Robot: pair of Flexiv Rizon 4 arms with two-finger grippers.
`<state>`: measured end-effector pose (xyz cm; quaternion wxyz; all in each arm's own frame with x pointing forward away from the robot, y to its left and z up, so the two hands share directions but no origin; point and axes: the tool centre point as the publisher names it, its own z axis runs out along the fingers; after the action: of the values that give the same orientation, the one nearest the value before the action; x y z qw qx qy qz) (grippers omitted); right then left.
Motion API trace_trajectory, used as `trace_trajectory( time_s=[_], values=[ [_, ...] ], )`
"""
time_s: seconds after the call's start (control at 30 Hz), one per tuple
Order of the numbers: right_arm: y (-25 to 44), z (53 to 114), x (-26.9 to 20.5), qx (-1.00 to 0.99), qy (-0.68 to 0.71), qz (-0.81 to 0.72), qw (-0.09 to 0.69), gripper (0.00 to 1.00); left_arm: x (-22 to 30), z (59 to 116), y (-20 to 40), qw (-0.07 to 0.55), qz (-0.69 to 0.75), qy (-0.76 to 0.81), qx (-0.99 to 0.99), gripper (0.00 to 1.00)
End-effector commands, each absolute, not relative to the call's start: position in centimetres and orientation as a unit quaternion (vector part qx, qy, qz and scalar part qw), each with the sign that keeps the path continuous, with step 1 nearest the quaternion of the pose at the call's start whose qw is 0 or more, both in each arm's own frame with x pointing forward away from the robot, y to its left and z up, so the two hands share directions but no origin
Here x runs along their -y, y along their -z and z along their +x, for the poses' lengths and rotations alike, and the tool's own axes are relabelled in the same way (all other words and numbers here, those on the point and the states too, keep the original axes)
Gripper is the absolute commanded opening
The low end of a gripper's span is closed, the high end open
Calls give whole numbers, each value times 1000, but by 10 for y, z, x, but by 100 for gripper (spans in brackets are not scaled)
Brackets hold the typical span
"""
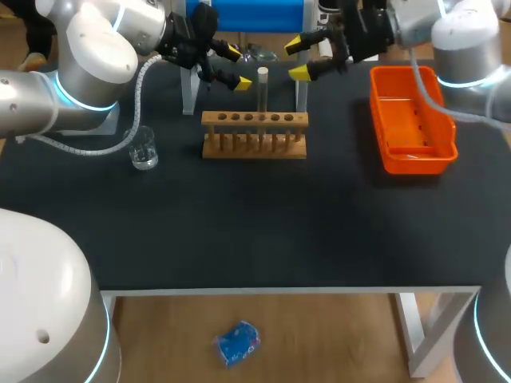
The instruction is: Invert the test tube, pick up the pipette, mount the tip to pipette, aspirate from beaker and dispense into the tube, eject the tip, return the pipette, and cap with the stopper.
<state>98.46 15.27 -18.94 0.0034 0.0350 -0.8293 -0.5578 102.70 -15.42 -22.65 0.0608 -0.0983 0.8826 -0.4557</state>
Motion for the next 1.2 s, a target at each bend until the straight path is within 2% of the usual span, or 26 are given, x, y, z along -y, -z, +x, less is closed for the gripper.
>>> trace_trajectory(
  time_s=[0.03,0.53,1.2],
  values=[
    [189,963,-139,848,530,20,-16,100,154,1028,226,59,-98,455,-883,100],
    [222,950,-110,859,511,-22,-13,100,154,1028,226,59,-98,455,-883,100],
    [209,936,-82,835,541,-76,-68,100,92,965,184,180,-250,448,-839,100]
  ],
)
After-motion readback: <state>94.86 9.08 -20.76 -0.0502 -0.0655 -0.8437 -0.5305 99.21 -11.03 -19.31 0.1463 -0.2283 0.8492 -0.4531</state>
